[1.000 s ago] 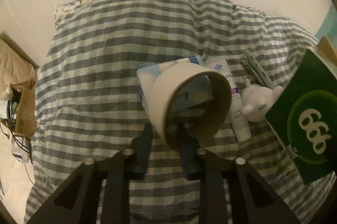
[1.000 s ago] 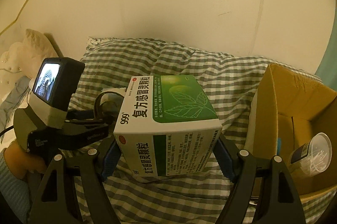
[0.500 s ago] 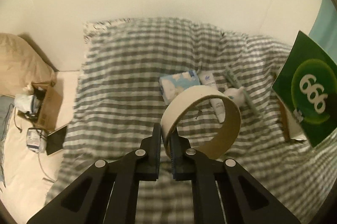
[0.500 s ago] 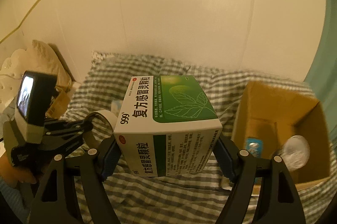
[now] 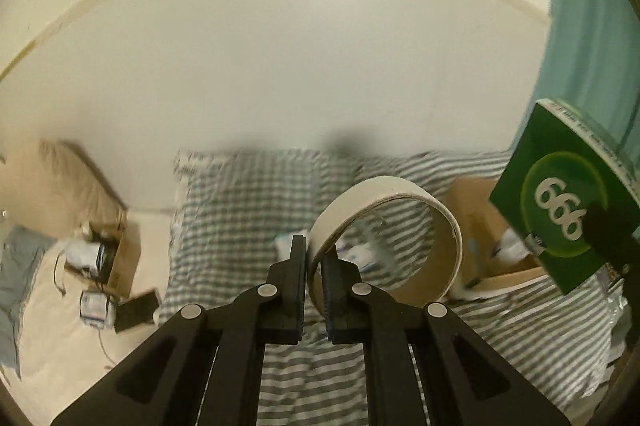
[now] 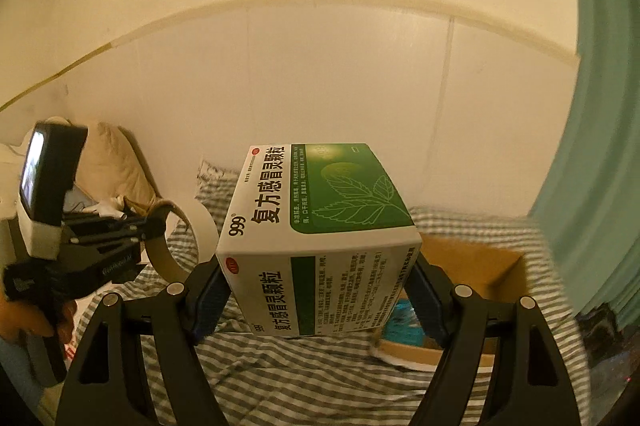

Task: Organize objects
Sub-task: 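Carry the medicine box and tape roll into the cardboard box and release both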

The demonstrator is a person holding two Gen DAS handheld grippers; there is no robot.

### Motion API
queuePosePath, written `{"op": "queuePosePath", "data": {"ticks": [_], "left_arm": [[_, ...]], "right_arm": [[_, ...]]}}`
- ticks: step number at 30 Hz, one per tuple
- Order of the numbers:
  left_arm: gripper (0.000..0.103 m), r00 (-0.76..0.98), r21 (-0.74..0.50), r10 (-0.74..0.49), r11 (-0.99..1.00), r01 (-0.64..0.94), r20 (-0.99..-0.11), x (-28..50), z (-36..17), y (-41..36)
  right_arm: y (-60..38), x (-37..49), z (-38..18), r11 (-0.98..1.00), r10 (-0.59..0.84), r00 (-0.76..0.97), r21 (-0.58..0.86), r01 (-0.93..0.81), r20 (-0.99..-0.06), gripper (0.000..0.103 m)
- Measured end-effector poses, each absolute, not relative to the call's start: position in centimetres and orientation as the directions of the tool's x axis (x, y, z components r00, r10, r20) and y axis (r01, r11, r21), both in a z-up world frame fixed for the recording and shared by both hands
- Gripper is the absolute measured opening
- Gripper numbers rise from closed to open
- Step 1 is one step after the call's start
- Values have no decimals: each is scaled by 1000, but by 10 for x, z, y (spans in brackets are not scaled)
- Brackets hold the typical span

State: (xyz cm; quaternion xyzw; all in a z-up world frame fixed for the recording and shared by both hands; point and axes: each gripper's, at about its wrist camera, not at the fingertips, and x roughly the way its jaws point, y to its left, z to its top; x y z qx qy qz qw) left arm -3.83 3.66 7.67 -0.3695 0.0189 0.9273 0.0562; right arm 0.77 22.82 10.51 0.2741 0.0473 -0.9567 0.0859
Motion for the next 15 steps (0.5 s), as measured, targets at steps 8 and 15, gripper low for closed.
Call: {"op": "queuePosePath", "data": {"ticks": [8,15], "left_arm": [[7,-722,-22,180,-975,-223,-668,-35,104,100],[7,-677,-24,238,-951,-309,-697,-55,92,167]], "right_arm": [[270,29,152,-985,-74,-871,-100,139,-487,78],[324,5,160,-988,-13,-854,-127,93,-520,78]]}}
